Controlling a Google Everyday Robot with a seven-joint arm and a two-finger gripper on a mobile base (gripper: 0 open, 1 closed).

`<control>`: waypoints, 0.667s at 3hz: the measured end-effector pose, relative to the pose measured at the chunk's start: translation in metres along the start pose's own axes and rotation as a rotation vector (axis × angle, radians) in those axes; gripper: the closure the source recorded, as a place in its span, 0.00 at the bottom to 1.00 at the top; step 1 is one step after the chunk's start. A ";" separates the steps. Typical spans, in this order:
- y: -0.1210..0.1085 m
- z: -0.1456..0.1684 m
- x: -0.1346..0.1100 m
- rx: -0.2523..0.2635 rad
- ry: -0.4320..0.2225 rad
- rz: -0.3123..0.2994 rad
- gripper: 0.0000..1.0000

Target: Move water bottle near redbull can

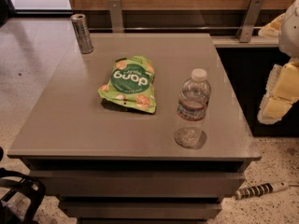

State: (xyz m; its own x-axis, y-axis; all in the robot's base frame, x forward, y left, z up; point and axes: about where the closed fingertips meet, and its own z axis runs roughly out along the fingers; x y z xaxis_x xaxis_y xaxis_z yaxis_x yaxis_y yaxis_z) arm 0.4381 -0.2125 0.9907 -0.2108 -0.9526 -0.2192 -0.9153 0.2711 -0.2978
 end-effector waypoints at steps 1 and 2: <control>0.000 0.000 0.000 0.000 0.000 0.000 0.00; 0.001 0.005 0.001 -0.033 -0.080 -0.012 0.00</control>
Offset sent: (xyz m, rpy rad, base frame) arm 0.0026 -0.0025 -0.0199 0.2653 0.0456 0.1466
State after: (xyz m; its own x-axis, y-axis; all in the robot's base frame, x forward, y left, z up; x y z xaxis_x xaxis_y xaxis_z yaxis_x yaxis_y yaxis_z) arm 0.4393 -0.2124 0.9853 -0.1729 -0.9414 -0.2897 -0.9286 0.2539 -0.2707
